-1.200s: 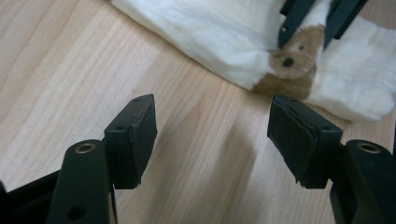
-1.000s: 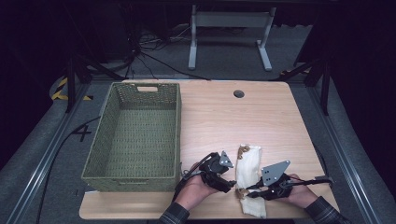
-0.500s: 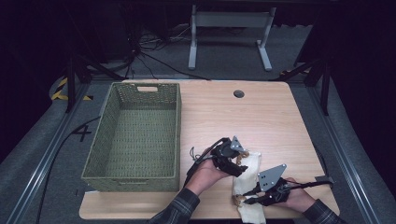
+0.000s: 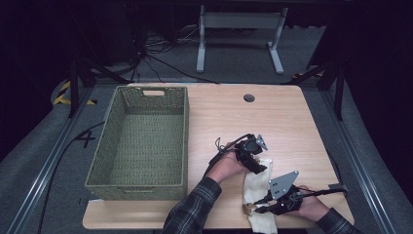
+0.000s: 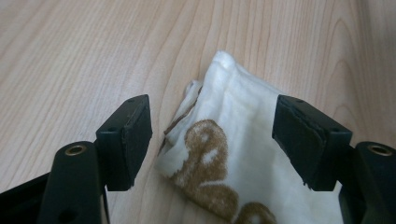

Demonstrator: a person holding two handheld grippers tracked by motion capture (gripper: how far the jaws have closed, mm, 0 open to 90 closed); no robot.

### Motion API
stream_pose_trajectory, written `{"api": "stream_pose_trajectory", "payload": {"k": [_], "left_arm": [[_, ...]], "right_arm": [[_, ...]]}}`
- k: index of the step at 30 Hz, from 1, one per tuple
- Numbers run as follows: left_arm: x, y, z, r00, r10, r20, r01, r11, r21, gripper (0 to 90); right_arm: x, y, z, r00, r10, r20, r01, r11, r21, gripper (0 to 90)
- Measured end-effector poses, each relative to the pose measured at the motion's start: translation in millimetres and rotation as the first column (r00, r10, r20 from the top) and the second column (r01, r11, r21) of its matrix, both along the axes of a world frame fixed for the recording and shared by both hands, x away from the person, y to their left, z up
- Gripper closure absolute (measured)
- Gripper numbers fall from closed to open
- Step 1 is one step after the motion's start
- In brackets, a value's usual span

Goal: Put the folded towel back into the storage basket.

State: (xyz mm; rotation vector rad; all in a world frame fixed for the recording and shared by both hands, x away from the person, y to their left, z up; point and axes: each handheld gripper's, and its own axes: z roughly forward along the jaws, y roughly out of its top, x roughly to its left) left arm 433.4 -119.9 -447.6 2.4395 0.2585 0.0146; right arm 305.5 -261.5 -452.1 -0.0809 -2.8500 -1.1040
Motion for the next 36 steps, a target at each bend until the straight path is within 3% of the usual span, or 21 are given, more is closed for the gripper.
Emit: {"api": "stream_pose_trajectory", "payload": {"k": [6, 9, 13, 16, 24, 31, 36], "left_arm": [[0.4, -4.2, -5.1, 0.9994, -0.034, -0.001, 0.034, 0.9990, 0.029, 31.7], [0.2, -2.5, -3.1, 0.9986, -0.052, -0.006, 0.052, 0.9980, 0.035, 43.7], [-0.1, -0.6, -1.0, 0.9966, -0.075, -0.035, 0.076, 0.9963, 0.040, 69.1], [-1.8, -1.1, 1.0, 0.9958, -0.086, -0.033, 0.087, 0.9949, 0.050, 76.2], [-5.4, 7.0, 17.3, 0.9987, -0.049, -0.015, 0.049, 0.9979, 0.041, 77.7], [-14.0, 20.2, 51.7, 0.9991, -0.002, 0.042, 0.000, 0.9991, 0.043, 77.8], [-16.0, 26.5, 66.8, 0.9977, 0.014, 0.066, -0.017, 0.9984, 0.053, 77.8]], "right_arm": [[0.8, -0.7, -0.2, 1.0000, 0.000, -0.001, 0.000, 1.000, 0.001, 80.1], [0.9, -0.7, -0.4, 1.0000, -0.003, -0.005, 0.003, 1.000, -0.002, 80.1], [1.6, -0.8, -0.3, 0.9999, -0.007, -0.009, 0.007, 1.000, -0.003, 80.1], [3.0, -1.1, -0.3, 0.9996, -0.015, -0.022, 0.015, 1.000, -0.005, 80.1], [9.3, -3.5, 6.2, 0.9982, -0.046, -0.039, 0.047, 0.999, 0.021, 80.2], [18.8, -1.0, 26.2, 0.9968, -0.078, -0.020, 0.079, 0.994, 0.069, 80.2], [22.1, 4.6, 35.0, 0.9969, -0.079, -0.006, 0.079, 0.995, 0.063, 80.2]]}}
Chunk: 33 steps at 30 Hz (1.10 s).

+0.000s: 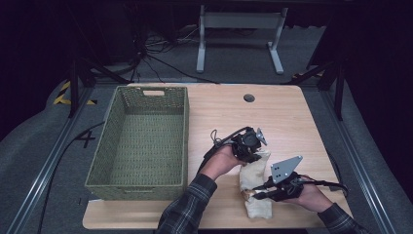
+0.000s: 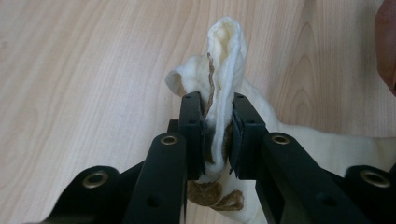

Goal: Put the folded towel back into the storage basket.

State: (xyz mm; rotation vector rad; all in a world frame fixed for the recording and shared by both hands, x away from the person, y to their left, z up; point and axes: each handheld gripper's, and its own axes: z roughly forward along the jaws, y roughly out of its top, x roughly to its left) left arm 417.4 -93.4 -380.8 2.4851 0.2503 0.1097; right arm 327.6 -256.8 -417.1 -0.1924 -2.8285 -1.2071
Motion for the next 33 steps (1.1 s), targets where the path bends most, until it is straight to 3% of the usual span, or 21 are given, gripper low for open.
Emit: {"api": "stream_pose_trajectory", "payload": {"k": [6, 20, 29, 33], "left_arm": [[-2.8, 8.9, 19.6, 0.9997, 0.013, 0.020, -0.013, 0.9999, 0.003, 77.8], [-2.4, 42.2, 66.9, 0.9943, 0.056, 0.090, -0.057, 0.9984, 0.003, 77.8], [3.4, 77.3, 88.6, 0.9888, 0.079, 0.126, -0.074, 0.9963, -0.043, 77.8], [4.9, 96.1, 98.2, 0.9867, 0.088, 0.137, -0.081, 0.9948, -0.062, 77.8]], "right_arm": [[10.2, 3.7, 14.8, 0.9998, -0.017, 0.013, 0.017, 1.000, 0.004, 80.2], [35.2, 28.7, 70.6, 0.9995, -0.012, 0.029, 0.010, 0.998, 0.068, 80.2], [51.0, 50.6, 98.1, 0.9989, -0.016, 0.044, 0.011, 0.992, 0.126, 80.2], [57.0, 67.6, 107.7, 0.9983, -0.010, 0.058, 0.002, 0.991, 0.130, 80.2]]}}
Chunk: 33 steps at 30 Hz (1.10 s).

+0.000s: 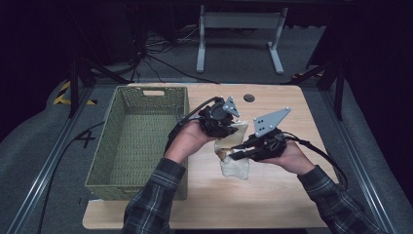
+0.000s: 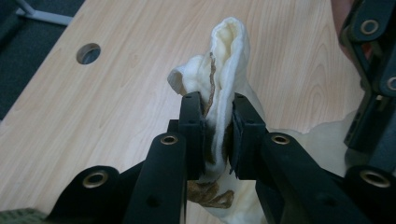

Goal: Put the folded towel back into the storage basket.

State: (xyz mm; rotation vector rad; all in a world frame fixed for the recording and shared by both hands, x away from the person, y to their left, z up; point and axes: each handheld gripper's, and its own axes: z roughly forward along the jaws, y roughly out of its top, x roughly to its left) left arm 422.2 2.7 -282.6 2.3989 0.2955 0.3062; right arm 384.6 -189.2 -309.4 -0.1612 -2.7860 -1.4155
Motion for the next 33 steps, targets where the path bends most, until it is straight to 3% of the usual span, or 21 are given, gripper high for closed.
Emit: {"api": "stream_pose_trajectory", "payload": {"k": [5, 10, 12, 19, 24, 33], "left_arm": [[0.0, 19.5, 8.7, 0.9998, 0.001, 0.021, -0.001, 1.0000, -0.003, 77.6], [4.3, 55.0, 19.5, 0.9993, 0.017, 0.032, -0.016, 0.9995, -0.025, 77.6], [5.4, 61.7, 21.5, 0.9992, 0.020, 0.034, -0.019, 0.9993, -0.031, 77.6], [12.2, 96.5, 24.7, 0.9978, 0.050, 0.044, -0.047, 0.9969, -0.063, 77.5], [10.4, 116.5, 19.1, 0.9956, 0.081, 0.047, -0.078, 0.9947, -0.067, 77.5], [3.4, 147.7, 1.1, 0.9928, 0.115, 0.034, -0.111, 0.9901, -0.085, 77.3]], "right_arm": [[5.6, 20.9, 9.7, 0.9999, 0.012, 0.000, -0.012, 1.000, 0.009, 80.2], [12.4, 54.5, 24.7, 0.9995, 0.026, 0.018, -0.026, 1.000, 0.009, 80.1], [13.2, 58.7, 26.1, 0.9994, 0.029, 0.020, -0.029, 1.000, 0.011, 80.2], [20.7, 103.0, 38.3, 0.9983, 0.050, 0.029, -0.051, 0.998, 0.028, 80.1], [25.5, 125.5, 34.8, 0.9984, 0.054, 0.018, -0.054, 0.998, 0.044, 80.1], [29.4, 159.2, 18.9, 0.9974, 0.072, -0.006, -0.072, 0.997, 0.028, 80.1]]}}
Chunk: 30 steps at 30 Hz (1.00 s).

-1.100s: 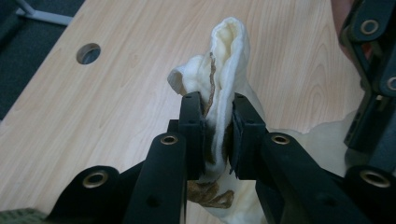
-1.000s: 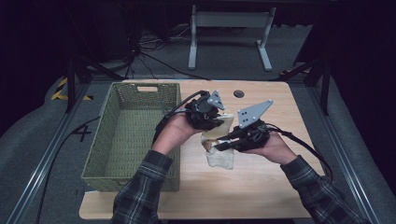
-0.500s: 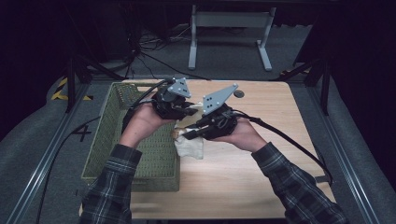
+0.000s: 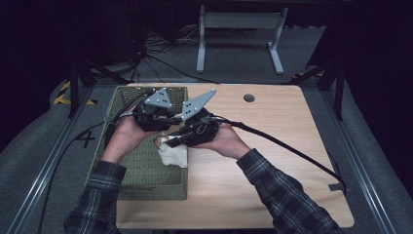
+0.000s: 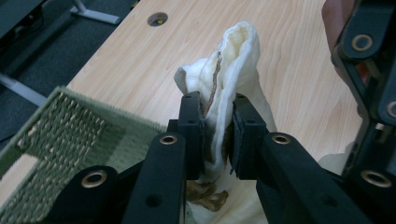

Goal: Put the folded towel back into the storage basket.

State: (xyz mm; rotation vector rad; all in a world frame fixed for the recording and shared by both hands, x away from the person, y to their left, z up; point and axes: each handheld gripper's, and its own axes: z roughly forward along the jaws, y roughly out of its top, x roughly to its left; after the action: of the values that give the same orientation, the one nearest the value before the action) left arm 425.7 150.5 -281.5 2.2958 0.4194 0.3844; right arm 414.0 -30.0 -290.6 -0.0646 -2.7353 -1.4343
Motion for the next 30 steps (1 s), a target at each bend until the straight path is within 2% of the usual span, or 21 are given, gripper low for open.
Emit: {"api": "stream_pose_trajectory", "payload": {"k": [5, 9, 17, 22, 25, 30], "left_arm": [[-5.4, 19.0, -14.7, 0.9995, 0.030, -0.012, -0.030, 0.9995, -0.010, 77.3], [-7.7, 27.6, -27.3, 0.9988, 0.041, -0.027, -0.042, 0.9986, -0.031, 77.2], [-7.4, 30.6, -52.1, 0.9971, 0.043, -0.063, -0.046, 0.9979, -0.046, 77.0], [-6.9, 28.3, -67.3, 0.9950, 0.045, -0.089, -0.049, 0.9981, -0.038, 76.9], [-7.4, 27.6, -71.8, 0.9941, 0.046, -0.098, -0.051, 0.9978, -0.042, 77.0], [-7.6, 27.8, -72.2, 0.9940, 0.042, -0.100, -0.047, 0.9978, -0.046, 76.9]], "right_arm": [[2.0, 11.0, -12.0, 0.9996, 0.012, -0.024, -0.012, 1.000, 0.012, 80.1], [4.5, 20.0, -30.1, 0.9992, 0.007, -0.040, -0.007, 1.000, -0.009, 80.1], [2.3, 30.5, -54.7, 0.9983, 0.013, -0.056, -0.016, 0.999, -0.044, 80.0], [-3.0, 35.3, -69.8, 0.9985, 0.018, -0.051, -0.022, 0.997, -0.077, 79.7], [-3.1, 33.5, -70.2, 0.9984, 0.008, -0.056, -0.011, 0.998, -0.057, 79.6], [-4.7, 32.8, -70.2, 0.9980, 0.014, -0.061, -0.018, 0.998, -0.067, 79.5]]}}
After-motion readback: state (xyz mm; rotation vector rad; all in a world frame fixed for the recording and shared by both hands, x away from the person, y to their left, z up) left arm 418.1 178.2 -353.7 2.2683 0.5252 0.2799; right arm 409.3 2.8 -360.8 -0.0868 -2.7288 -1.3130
